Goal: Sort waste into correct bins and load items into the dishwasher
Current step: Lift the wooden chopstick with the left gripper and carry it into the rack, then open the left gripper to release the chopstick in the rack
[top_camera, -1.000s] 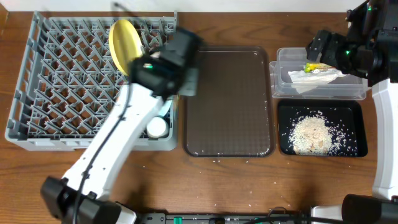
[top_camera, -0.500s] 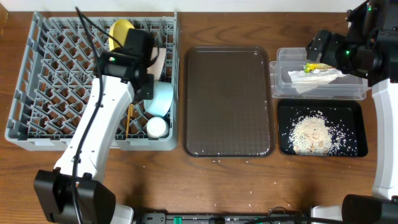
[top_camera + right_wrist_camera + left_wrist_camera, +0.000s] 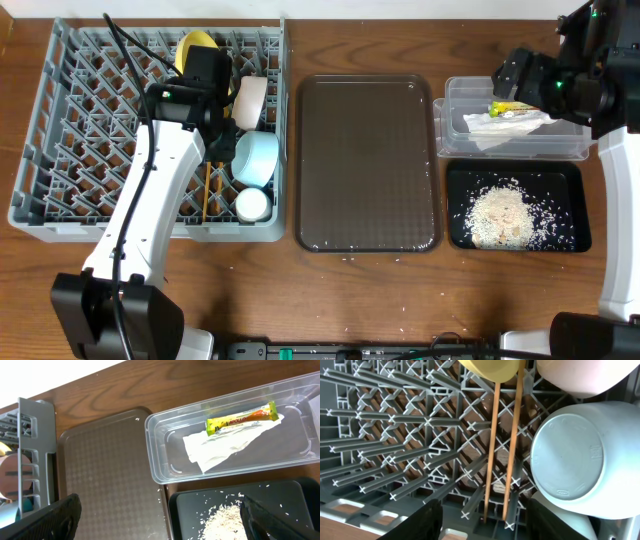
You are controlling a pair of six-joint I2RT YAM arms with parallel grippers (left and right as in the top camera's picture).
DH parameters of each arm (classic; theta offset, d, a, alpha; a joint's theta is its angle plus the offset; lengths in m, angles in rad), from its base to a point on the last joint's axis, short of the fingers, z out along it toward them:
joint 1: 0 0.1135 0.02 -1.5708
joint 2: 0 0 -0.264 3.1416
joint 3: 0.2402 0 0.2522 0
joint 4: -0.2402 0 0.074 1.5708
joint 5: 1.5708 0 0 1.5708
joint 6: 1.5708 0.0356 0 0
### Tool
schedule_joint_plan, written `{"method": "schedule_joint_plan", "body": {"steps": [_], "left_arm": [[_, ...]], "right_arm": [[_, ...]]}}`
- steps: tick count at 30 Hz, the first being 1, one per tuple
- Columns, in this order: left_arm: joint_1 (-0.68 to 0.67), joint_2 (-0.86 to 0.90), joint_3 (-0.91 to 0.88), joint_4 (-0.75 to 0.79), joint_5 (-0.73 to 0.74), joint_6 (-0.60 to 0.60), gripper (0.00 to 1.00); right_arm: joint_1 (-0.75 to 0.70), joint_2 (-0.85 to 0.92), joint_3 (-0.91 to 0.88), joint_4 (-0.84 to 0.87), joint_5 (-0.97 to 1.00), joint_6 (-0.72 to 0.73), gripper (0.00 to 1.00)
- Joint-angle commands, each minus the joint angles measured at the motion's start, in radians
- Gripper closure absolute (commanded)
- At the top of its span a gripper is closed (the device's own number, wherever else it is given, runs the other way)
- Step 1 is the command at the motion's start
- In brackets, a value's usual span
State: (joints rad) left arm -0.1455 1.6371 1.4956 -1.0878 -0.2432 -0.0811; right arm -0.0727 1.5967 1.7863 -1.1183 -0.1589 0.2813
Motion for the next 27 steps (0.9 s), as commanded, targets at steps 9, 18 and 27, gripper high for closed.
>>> {"method": "schedule_joint_plan", "body": {"steps": [9, 18, 27], "left_arm": [[0.004, -0.116, 0.024, -0.116, 0.019, -0.077, 0.32], [0.004, -0.438, 0.025, -0.19, 0.304, -0.077, 0.17], [0.004, -0.65, 0.025, -0.217, 0.396, -0.077, 0.14]], "right_arm": [[-0.005, 0.001, 0.01, 0.0, 0.005, 0.01, 0.01], [-0.005, 0.001, 0.01, 0.0, 0.005, 0.01, 0.01], [-0.005, 0.001, 0.01, -0.001, 0.005, 0.01, 0.01]]}}
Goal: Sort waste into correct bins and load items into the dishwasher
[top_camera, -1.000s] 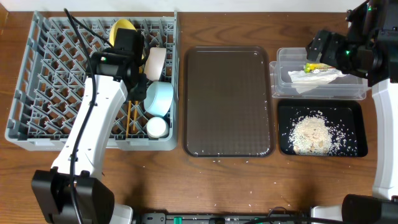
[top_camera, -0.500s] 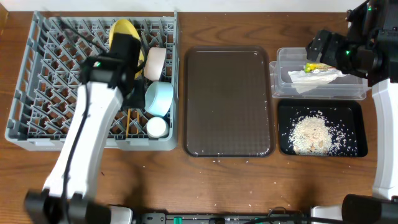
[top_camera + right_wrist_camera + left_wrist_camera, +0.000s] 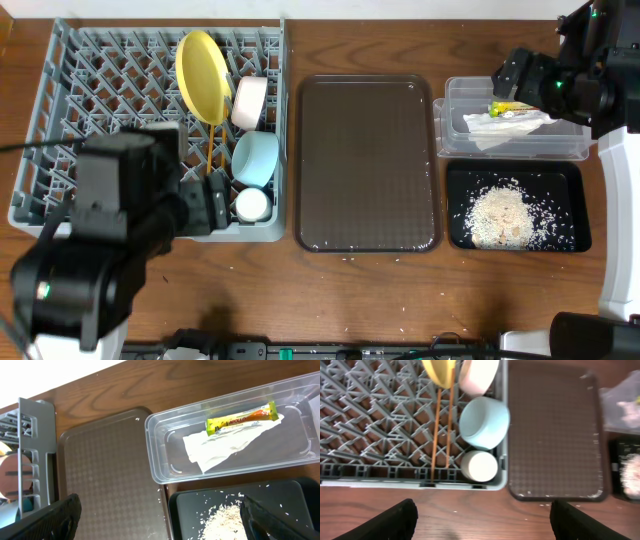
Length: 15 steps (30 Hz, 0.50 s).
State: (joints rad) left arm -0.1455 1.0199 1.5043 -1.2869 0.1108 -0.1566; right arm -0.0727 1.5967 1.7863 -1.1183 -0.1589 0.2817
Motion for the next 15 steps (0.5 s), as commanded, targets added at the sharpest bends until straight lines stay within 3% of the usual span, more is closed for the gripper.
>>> {"method": "schedule_joint_plan", "body": {"steps": [1, 10, 15], "left_arm": [[0.004, -0.049, 0.016, -0.032, 0.027, -0.001, 0.14], [0.004, -0.1, 0.006, -0.039, -0.02, -0.001, 0.09], [0.032, -0.129, -0.08, 0.07, -0.124, -0.001, 0.08]], "right_arm": [[-0.005, 0.001, 0.01, 0.0, 0.005, 0.01, 0.01], [-0.005, 0.001, 0.01, 0.0, 0.005, 0.01, 0.01], [-0.005, 0.001, 0.01, -0.001, 0.005, 0.01, 0.01]]}}
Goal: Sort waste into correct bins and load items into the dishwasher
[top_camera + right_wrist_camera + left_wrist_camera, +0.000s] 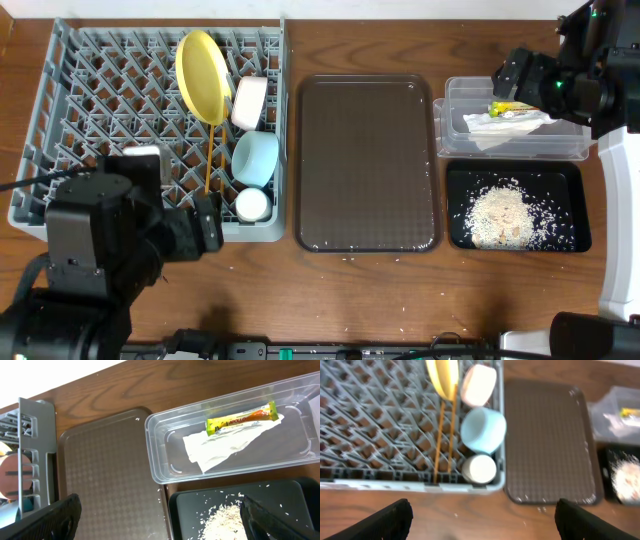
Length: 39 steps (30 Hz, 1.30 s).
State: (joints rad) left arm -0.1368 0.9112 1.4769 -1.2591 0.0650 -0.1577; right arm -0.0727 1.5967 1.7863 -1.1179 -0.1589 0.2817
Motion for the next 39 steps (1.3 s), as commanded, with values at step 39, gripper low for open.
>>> {"method": "schedule_joint_plan", "body": {"steps": [39], "left_arm": [[0.228, -0.75, -1.295, 1.231, -0.104, 0.08, 0.07]], "right_arm": [[-0.005, 0.001, 0.01, -0.001, 0.005, 0.01, 0.01]]}}
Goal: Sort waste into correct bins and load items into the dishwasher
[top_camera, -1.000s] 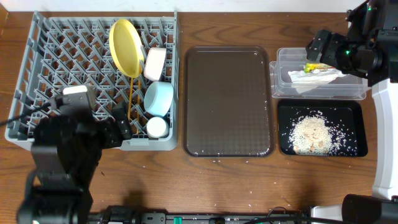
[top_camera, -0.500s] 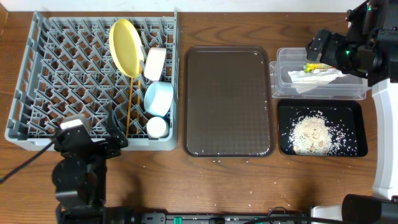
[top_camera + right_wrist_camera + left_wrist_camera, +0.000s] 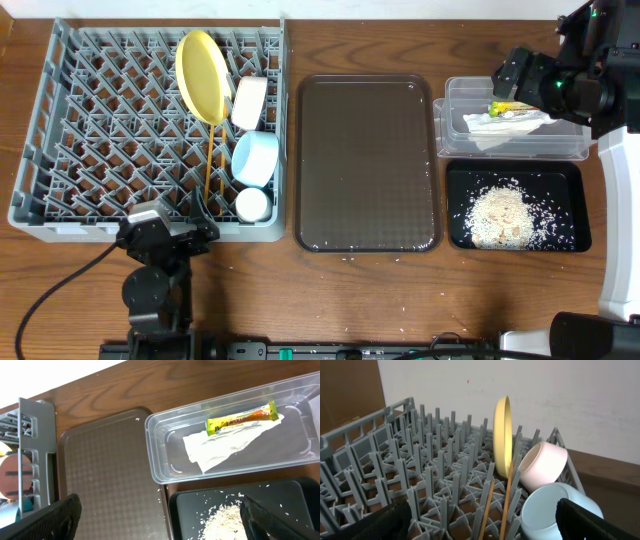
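Note:
The grey dishwasher rack (image 3: 100, 110) holds an upright yellow plate (image 3: 200, 75), a pink cup (image 3: 249, 102), a blue cup (image 3: 256, 158), a white cup (image 3: 251, 205) and a pair of wooden chopsticks (image 3: 210, 165). My left gripper (image 3: 165, 235) sits low at the rack's front edge. It is open and empty, facing across the rack toward the plate (image 3: 503, 435). My right gripper (image 3: 160, 520) hovers open and empty over the clear bin (image 3: 455, 110), which holds a yellow wrapper (image 3: 240, 418) and a white napkin (image 3: 225, 447).
A bare brown tray (image 3: 365, 160) lies between the rack and the bins. A black bin (image 3: 570, 185) with a heap of rice sits in front of the clear bin. A few rice grains are scattered on the wooden table near the front edge.
My left arm was raised high over the table's front left, looking down on the rack. It is now folded low at the rack's front edge, looking across it. The right arm has not moved.
My left gripper was open low inside the rack, just over the chopsticks beside the blue cup. Then it stood high above the rack's front, then further back over the table edge. Now it rests low in front. The dishes, the bins and the right arm stayed put.

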You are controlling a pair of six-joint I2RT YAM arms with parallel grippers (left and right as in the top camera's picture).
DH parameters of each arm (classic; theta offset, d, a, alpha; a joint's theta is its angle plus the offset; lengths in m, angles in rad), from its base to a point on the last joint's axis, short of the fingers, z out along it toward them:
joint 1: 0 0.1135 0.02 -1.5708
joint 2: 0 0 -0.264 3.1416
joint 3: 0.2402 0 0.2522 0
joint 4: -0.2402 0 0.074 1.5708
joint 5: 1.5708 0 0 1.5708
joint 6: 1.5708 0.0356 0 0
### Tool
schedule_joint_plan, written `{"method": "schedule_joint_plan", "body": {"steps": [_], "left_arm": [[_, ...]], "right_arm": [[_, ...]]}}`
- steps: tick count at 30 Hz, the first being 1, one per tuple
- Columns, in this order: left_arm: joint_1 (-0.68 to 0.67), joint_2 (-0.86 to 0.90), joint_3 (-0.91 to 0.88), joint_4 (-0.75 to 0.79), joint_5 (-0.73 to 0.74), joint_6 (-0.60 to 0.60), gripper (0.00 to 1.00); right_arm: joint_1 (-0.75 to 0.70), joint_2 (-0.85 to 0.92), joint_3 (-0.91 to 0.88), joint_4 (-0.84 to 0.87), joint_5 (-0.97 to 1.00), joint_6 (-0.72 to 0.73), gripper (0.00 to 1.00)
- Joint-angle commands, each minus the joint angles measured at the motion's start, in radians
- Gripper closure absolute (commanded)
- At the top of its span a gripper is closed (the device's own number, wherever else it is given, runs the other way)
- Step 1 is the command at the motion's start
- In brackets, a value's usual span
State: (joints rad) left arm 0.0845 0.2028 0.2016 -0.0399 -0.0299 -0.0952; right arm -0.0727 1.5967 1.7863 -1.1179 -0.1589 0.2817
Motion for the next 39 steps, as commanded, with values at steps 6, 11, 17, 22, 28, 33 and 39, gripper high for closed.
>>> {"method": "schedule_joint_plan", "body": {"steps": [6, 11, 17, 22, 28, 33, 39], "left_arm": [[0.007, -0.098, -0.062, 0.023, -0.009, 0.069, 0.07], [0.007, -0.135, -0.074, 0.023, -0.009, 0.103, 0.07], [0.007, -0.184, -0.109, 0.049, -0.009, 0.103, 0.07], [0.007, -0.201, -0.149, 0.113, -0.009, 0.103, 0.07], [0.007, -0.201, -0.184, 0.122, -0.009, 0.103, 0.07], [0.007, -0.202, -0.198, 0.098, -0.008, 0.102, 0.07], [0.007, -0.202, -0.198, 0.002, -0.008, 0.102, 0.07]], "right_arm": [[-0.005, 0.001, 0.01, -0.001, 0.005, 0.01, 0.01], [-0.005, 0.001, 0.01, -0.001, 0.005, 0.01, 0.01], [-0.005, 0.001, 0.01, -0.001, 0.005, 0.01, 0.01], [-0.005, 0.001, 0.01, -0.001, 0.005, 0.01, 0.01], [-0.005, 0.001, 0.01, -0.001, 0.005, 0.01, 0.01], [-0.005, 0.001, 0.01, -0.001, 0.005, 0.01, 0.01], [-0.005, 0.001, 0.01, -0.001, 0.005, 0.01, 0.01]]}}
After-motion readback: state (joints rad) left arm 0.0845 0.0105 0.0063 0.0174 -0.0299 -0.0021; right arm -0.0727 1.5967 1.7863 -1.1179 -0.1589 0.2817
